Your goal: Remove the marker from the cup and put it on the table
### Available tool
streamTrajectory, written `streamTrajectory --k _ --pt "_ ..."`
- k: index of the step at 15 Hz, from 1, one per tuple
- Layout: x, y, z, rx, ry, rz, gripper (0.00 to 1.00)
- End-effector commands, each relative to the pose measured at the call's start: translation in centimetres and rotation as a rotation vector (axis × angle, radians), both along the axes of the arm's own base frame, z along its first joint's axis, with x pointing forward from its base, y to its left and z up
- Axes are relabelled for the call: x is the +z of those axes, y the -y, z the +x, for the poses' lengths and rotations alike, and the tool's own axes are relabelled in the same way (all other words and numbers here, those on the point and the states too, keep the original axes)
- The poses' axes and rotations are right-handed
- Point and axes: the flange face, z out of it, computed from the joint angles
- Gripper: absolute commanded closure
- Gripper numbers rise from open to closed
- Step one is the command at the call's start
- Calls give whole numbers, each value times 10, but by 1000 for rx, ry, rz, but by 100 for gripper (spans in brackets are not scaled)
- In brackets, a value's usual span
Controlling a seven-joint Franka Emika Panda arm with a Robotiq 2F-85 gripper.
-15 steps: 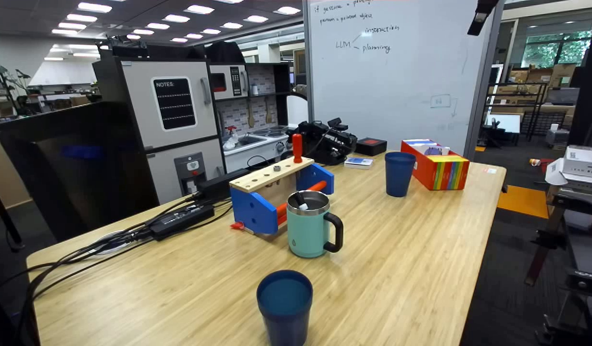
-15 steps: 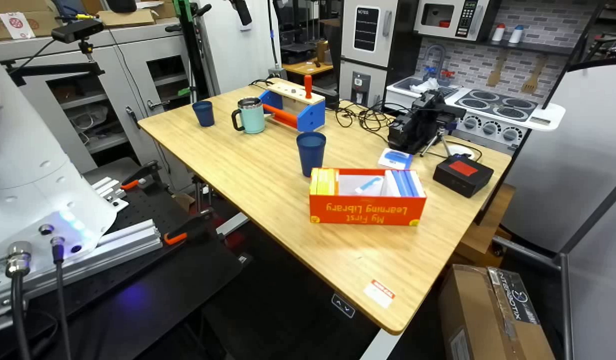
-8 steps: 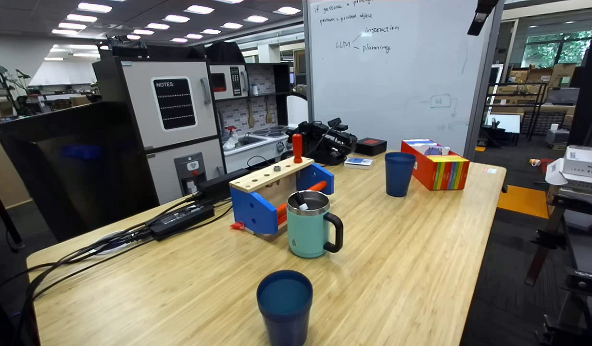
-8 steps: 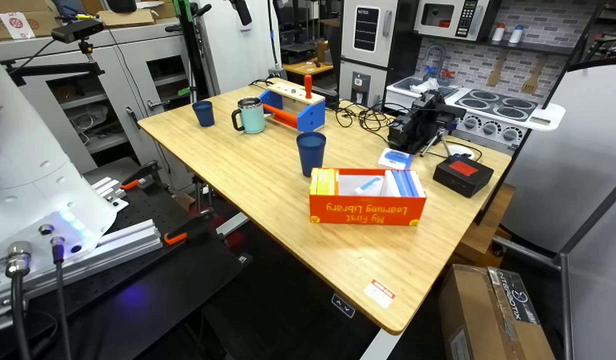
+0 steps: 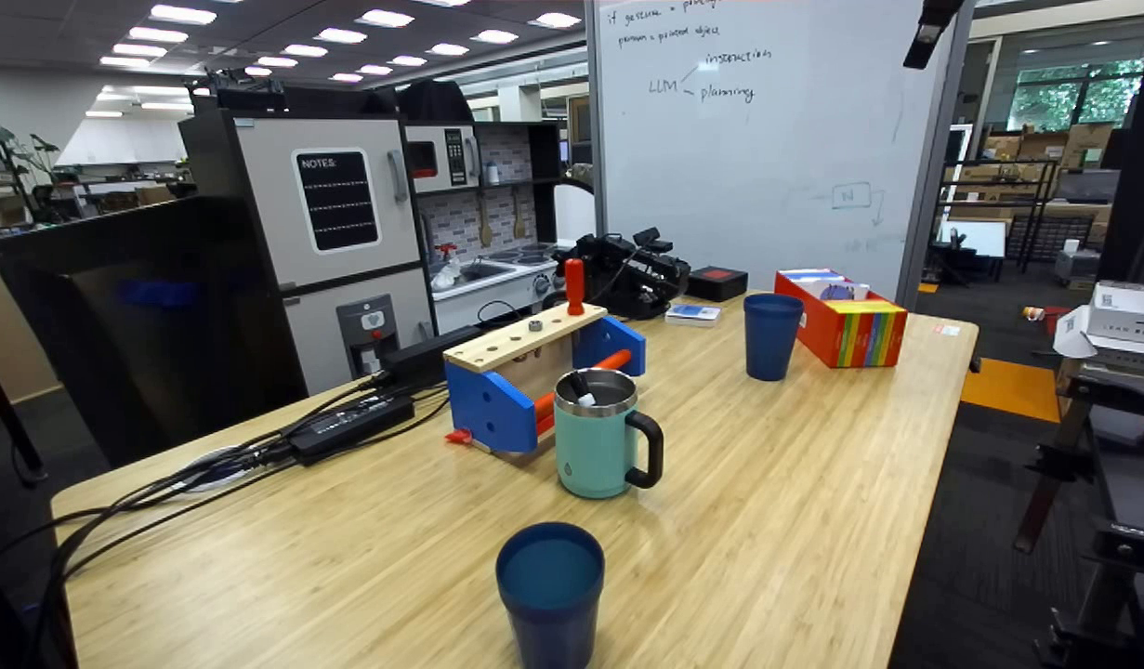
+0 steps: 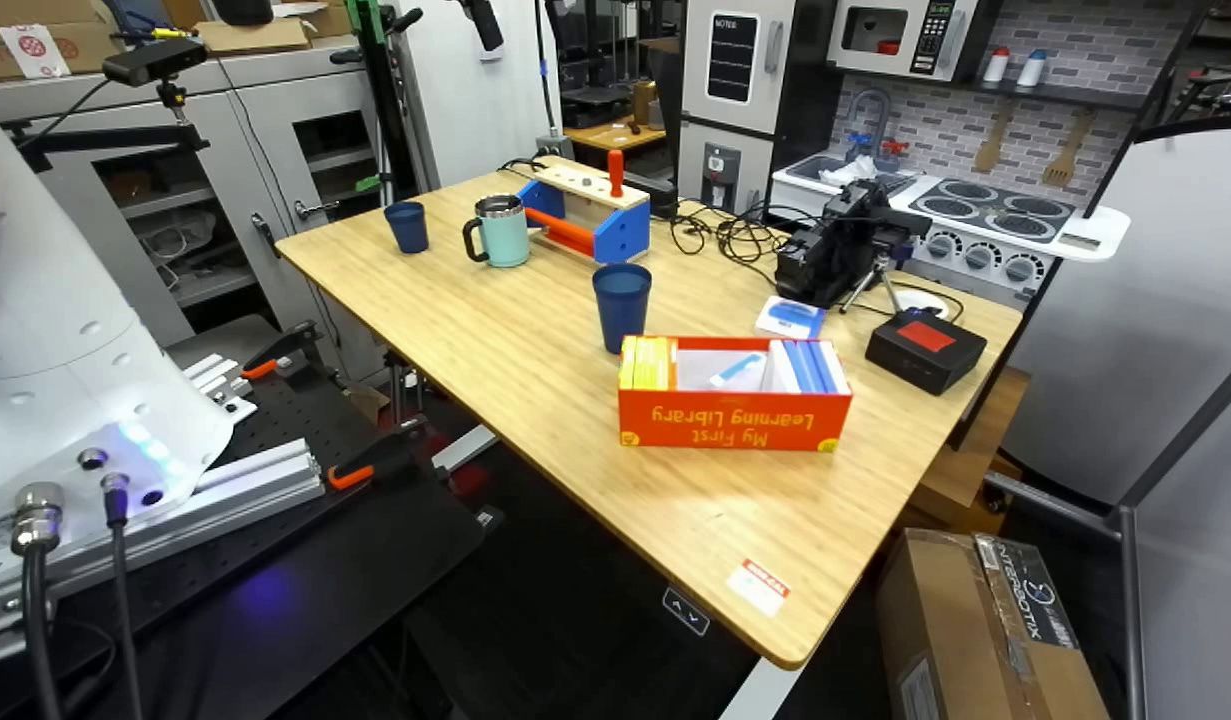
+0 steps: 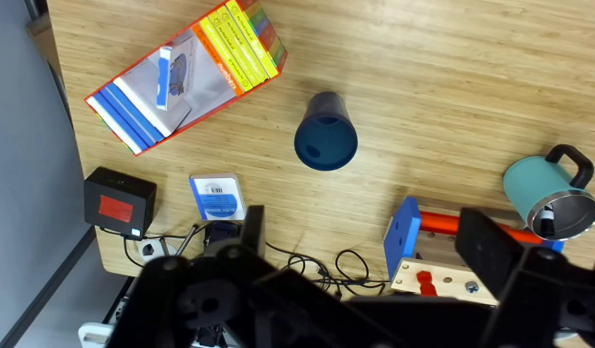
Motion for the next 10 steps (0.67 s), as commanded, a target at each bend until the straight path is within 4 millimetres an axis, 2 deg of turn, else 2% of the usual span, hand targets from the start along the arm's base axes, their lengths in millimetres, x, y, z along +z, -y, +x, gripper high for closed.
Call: streamTrajectory --k 1,3,6,10 --pt "3 -20 27 19 -32 -1 0" --pt "3 -47 54 59 -50 -1 0" --pt "-7 -82 107 97 -110 6 0" --pt "-45 -106 176 151 -204 80 0"
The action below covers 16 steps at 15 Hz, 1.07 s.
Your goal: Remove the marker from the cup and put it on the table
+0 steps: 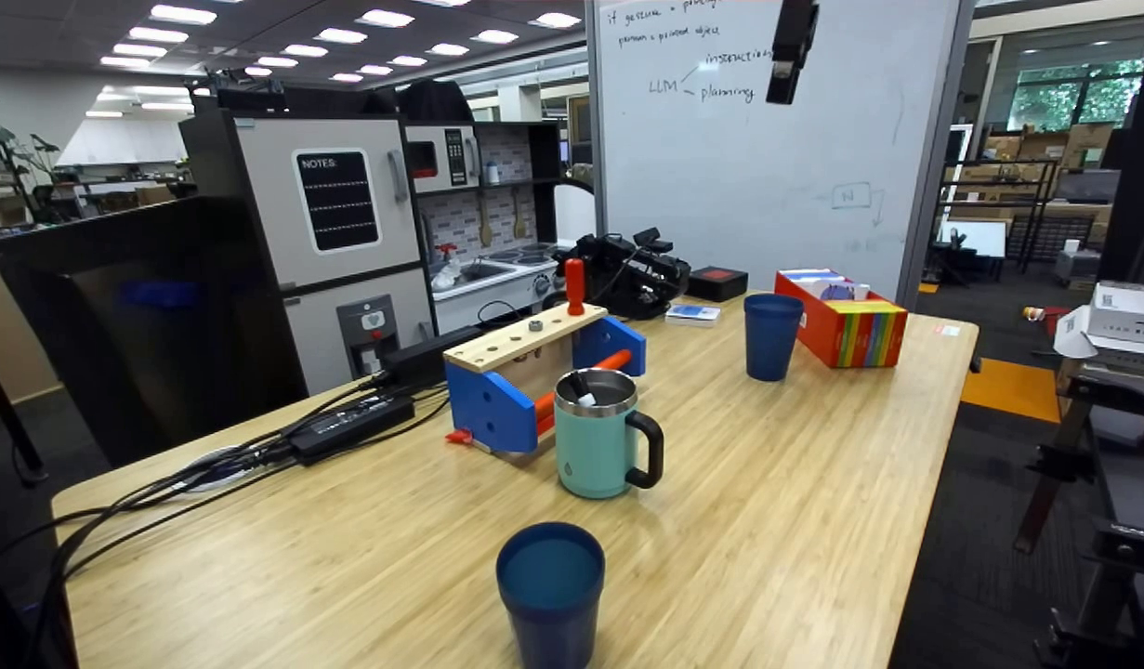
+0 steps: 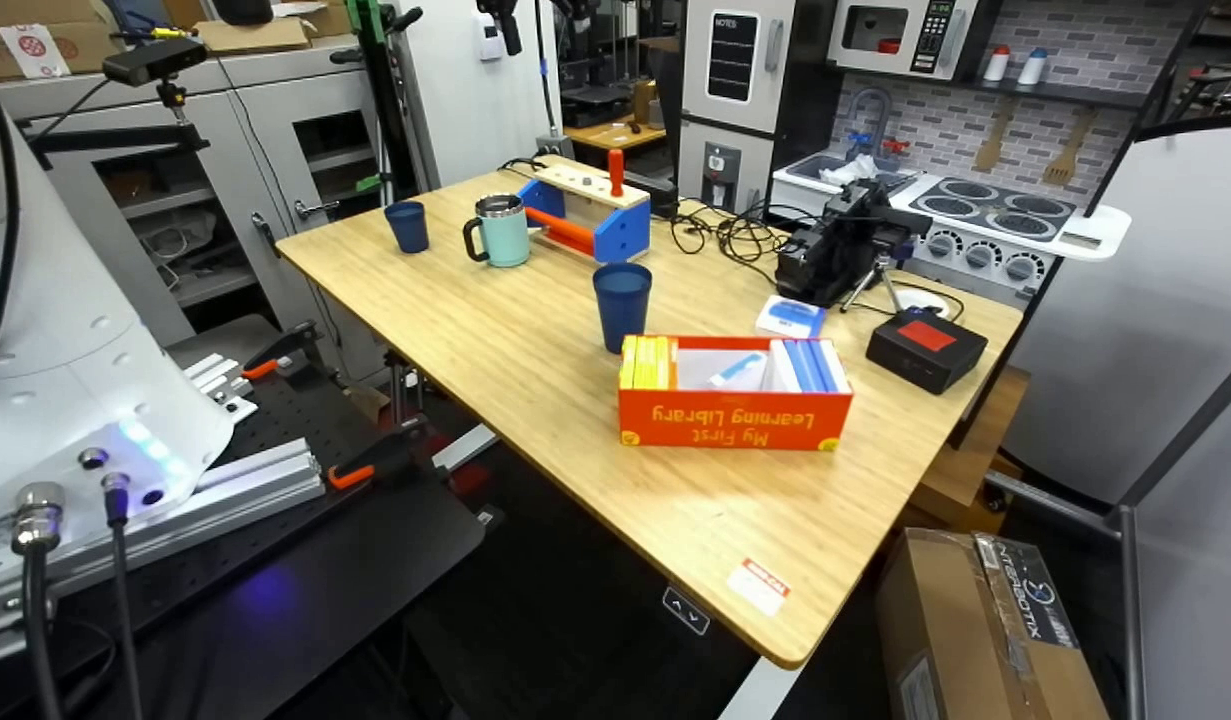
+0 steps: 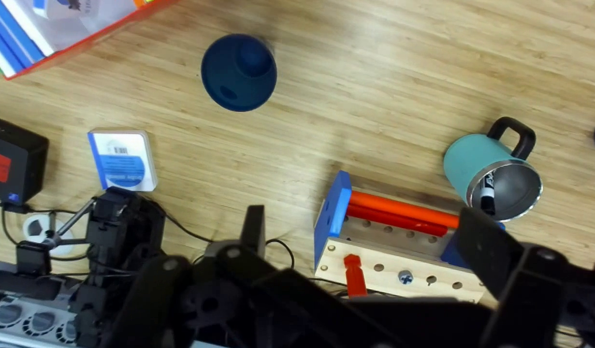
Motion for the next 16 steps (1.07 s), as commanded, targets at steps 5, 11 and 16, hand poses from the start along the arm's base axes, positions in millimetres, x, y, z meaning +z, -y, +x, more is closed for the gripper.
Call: streamTrajectory --k 5,11,16 --pt "-53 -55 83 102 -51 61 0" --pt "-56 -63 103 136 -44 56 0" --pt "-89 -104 119 63 -52 72 0"
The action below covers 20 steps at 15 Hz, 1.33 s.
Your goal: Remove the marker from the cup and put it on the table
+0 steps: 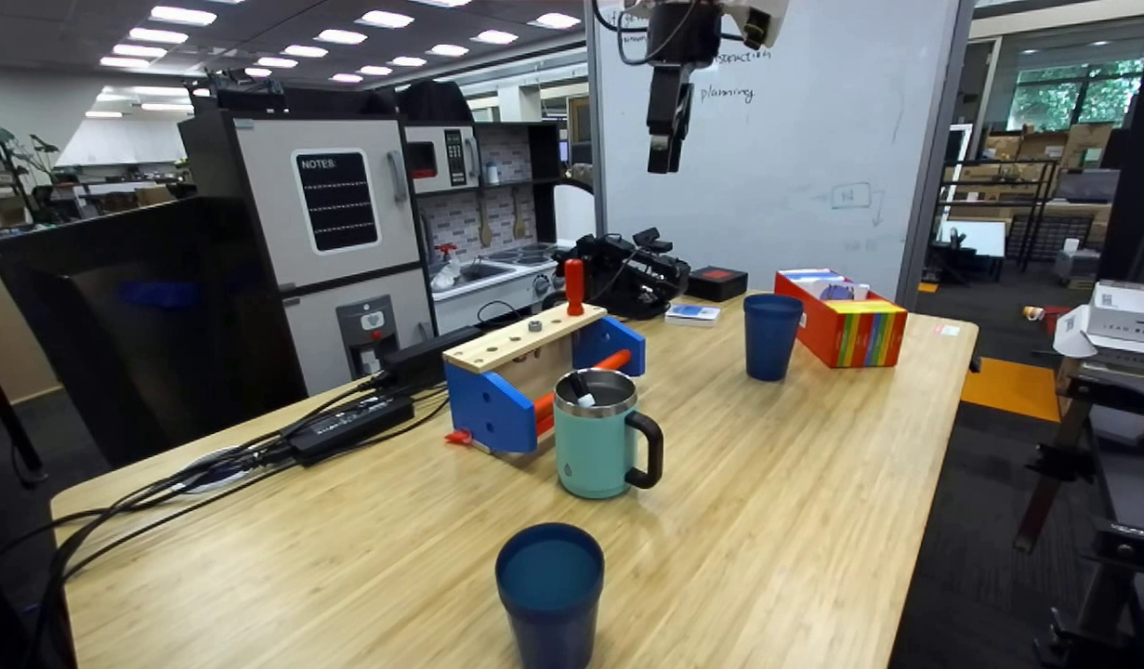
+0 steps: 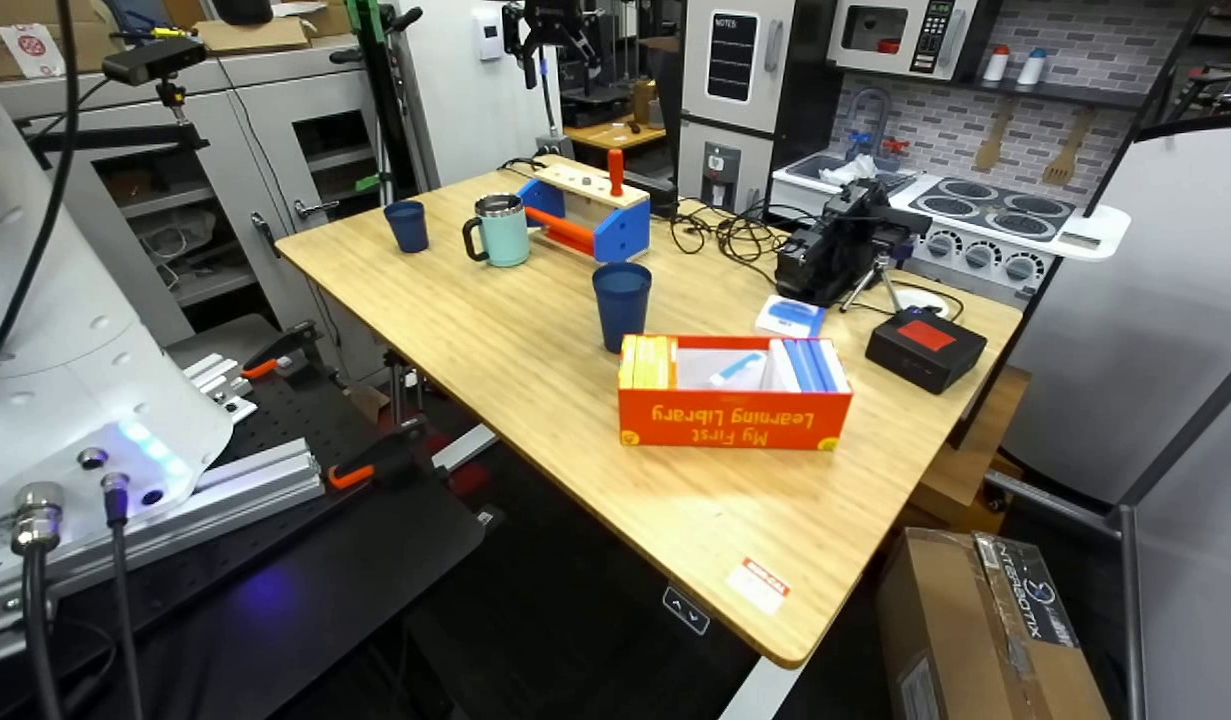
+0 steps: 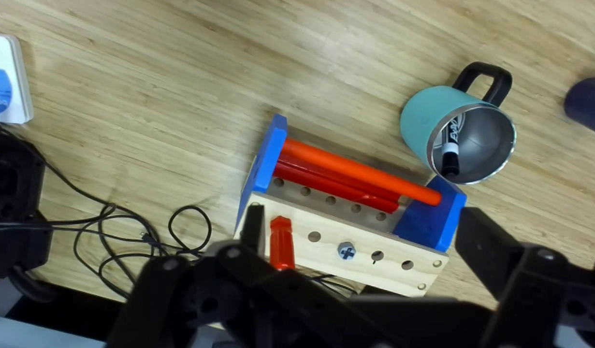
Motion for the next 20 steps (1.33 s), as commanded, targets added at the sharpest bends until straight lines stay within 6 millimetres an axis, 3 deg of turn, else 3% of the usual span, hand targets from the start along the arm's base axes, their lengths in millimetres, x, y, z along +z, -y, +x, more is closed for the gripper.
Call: streamTrajectory --k 1,5,8,13,14,16,20 --pt "-37 -43 20 -90 -5 12 0" --pt "-92 -104 29 -231 -45 49 0" --pt "-116 -125 25 -378 -93 66 0" --pt "-121 -163 14 -508 -152 42 0" --pt "-124 -155 12 -478 -129 61 0" --pt "-122 -167 9 -492 -139 58 0" --pt "-122 -161 11 -504 -139 54 0"
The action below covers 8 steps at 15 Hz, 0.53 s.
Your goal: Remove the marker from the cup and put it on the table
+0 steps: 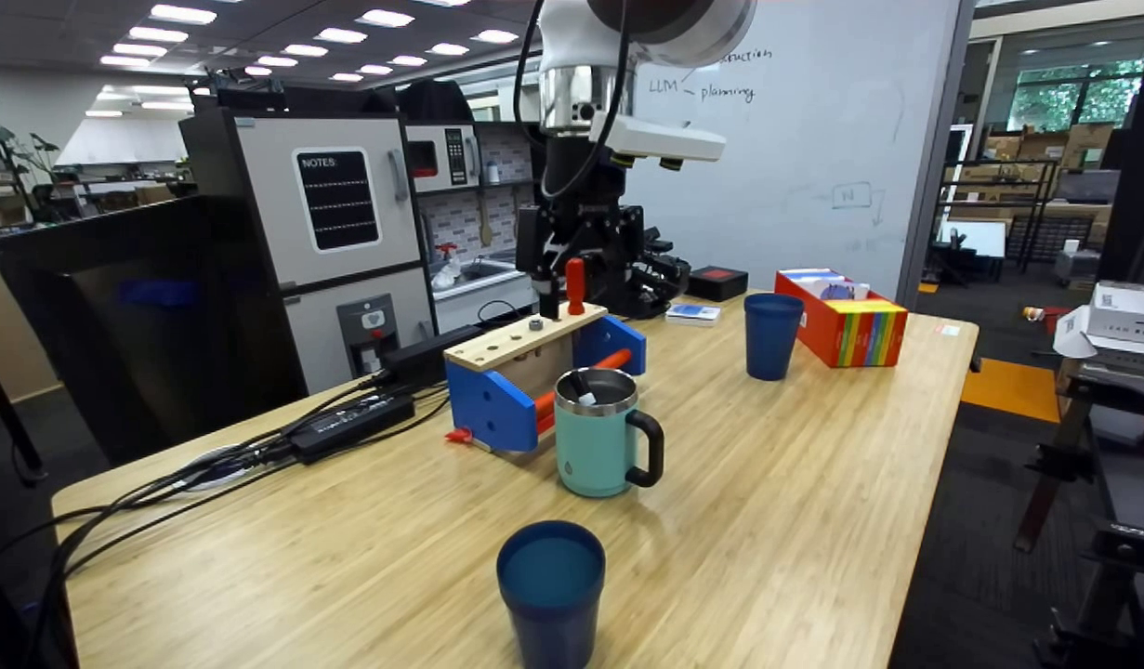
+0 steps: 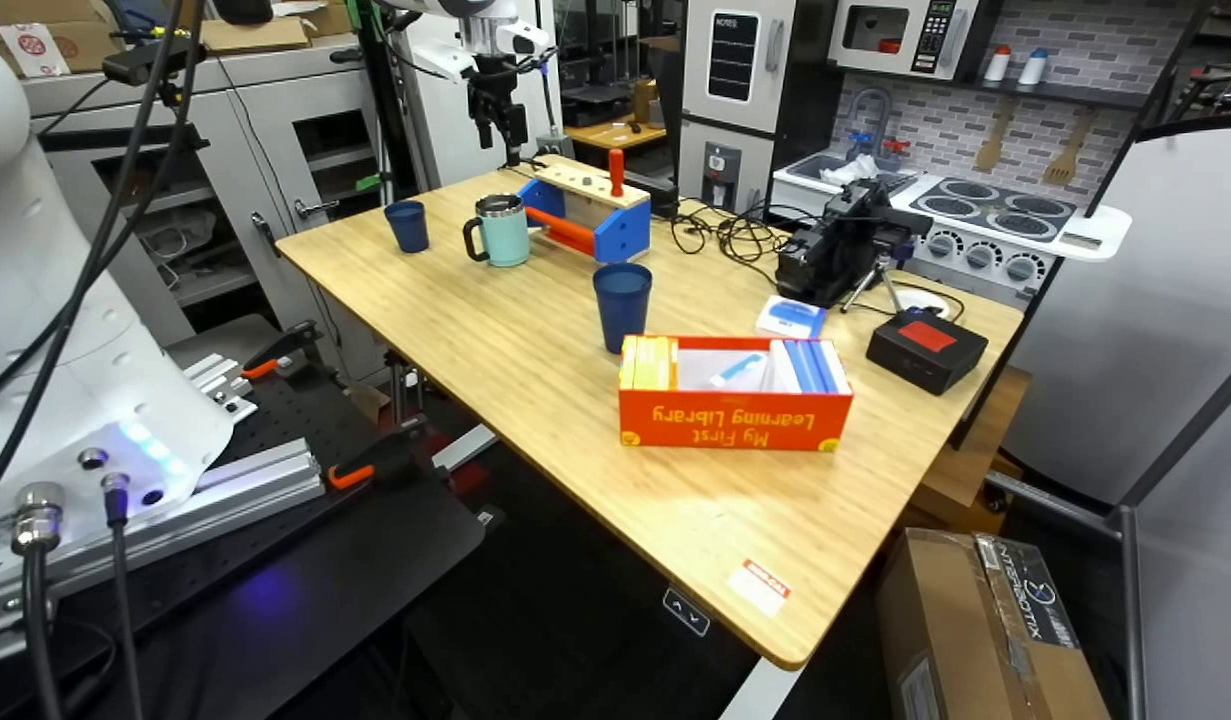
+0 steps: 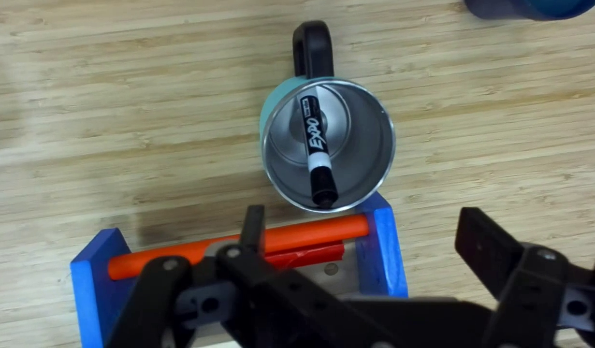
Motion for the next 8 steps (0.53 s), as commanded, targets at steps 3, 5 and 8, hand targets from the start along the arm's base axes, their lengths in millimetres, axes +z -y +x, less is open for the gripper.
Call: streamTrajectory --k 3,5,8 --pt "0 -2 0 -1 -1 4 0" --pt "-1 -8 -3 2 2 -8 0" --pt "-3 -15 -7 17 4 -17 0"
